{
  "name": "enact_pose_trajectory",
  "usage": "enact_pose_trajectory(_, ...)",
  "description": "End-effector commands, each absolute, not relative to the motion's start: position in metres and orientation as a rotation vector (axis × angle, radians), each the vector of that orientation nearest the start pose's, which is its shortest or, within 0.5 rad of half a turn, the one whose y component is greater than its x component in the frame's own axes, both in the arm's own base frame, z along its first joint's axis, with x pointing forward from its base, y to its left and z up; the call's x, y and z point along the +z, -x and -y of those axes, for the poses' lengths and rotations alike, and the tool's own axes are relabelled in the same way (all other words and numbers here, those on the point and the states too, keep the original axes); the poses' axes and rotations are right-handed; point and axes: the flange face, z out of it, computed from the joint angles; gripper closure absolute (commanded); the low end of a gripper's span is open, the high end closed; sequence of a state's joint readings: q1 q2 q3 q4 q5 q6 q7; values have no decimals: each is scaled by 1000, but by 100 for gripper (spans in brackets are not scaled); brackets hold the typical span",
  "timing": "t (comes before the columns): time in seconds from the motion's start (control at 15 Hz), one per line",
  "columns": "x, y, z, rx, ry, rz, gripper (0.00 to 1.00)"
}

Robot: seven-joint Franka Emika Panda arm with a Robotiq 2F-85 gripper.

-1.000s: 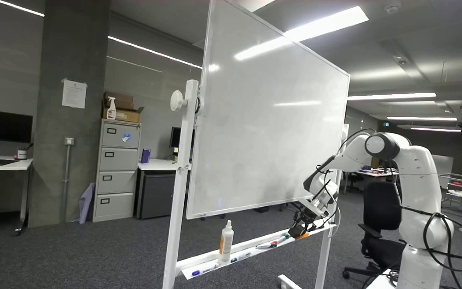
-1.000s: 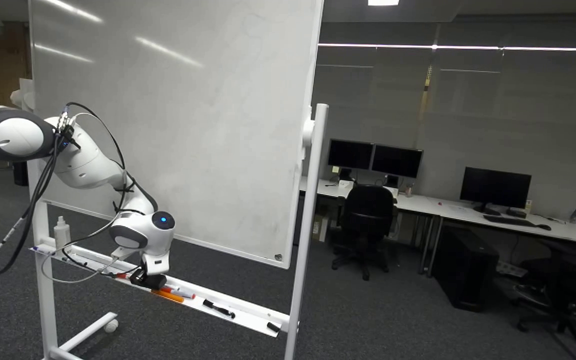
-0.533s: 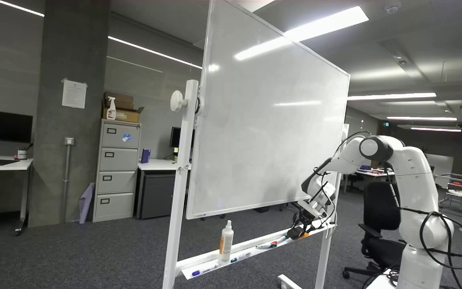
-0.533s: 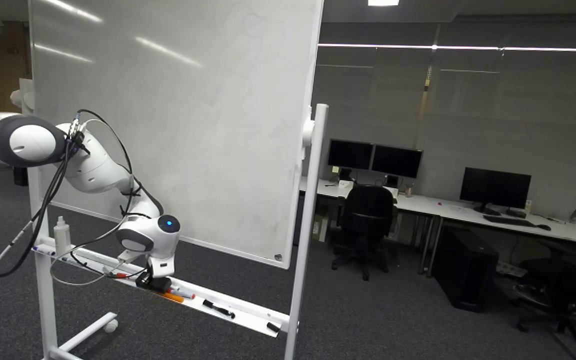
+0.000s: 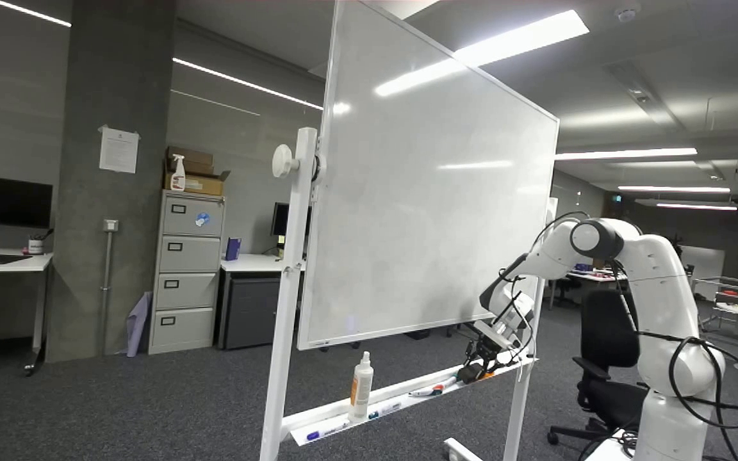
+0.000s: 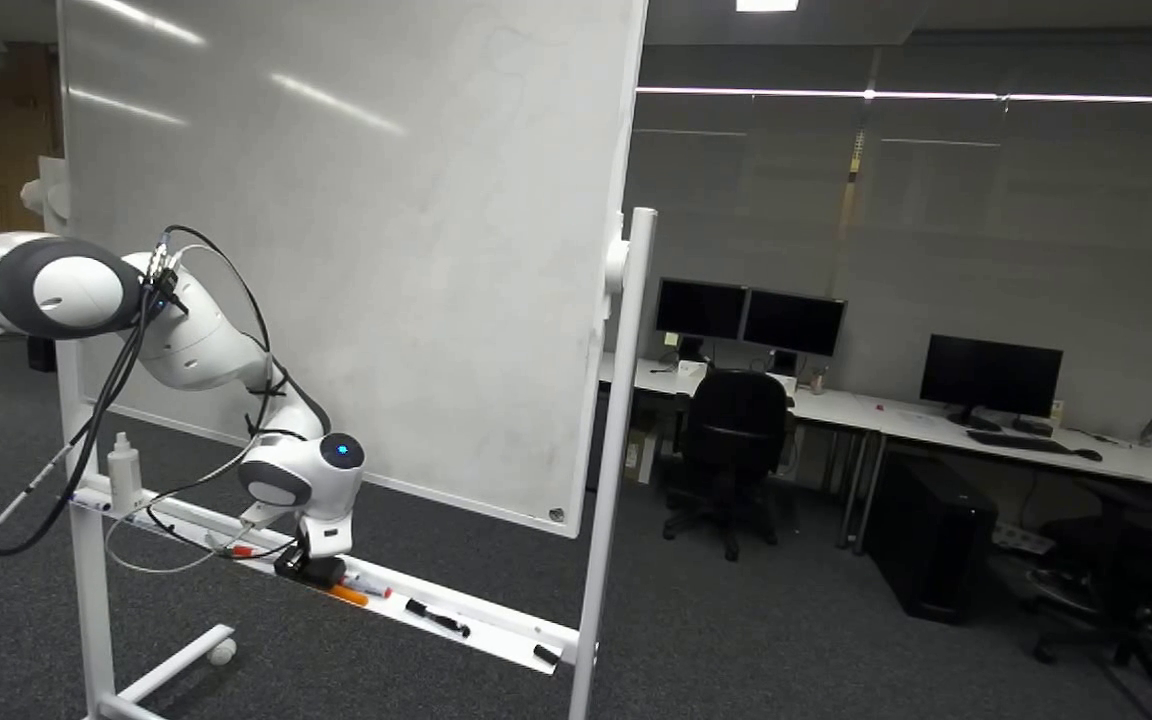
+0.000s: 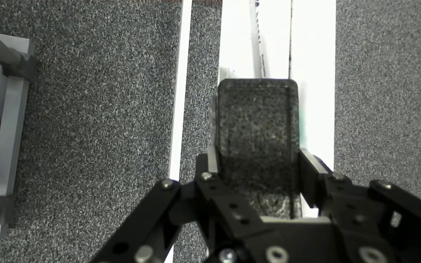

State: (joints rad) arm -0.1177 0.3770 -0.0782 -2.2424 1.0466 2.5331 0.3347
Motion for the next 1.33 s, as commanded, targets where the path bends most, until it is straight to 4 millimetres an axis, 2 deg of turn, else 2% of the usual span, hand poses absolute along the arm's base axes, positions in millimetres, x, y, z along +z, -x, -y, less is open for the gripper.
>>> enact_pose_trajectory(0.0,191,-523,117,110,1988,-1698,70)
enact_pose_trajectory(0.13,191,-523,116,112,1989,-1697,70)
enact_pose_trajectory(0.2,191,-522,116,116,1997,-1695,20)
enact_pose_trajectory(0.27,191,-522,117,111,2001,-1693,18)
enact_pose_trajectory(0.47,190,-521,116,105,2010,-1686,0)
enact_pose_trajectory(0.8,193,-517,113,54,2057,-1645,0)
enact_pose_trajectory(1.27,200,-497,86,-126,2286,-1410,0)
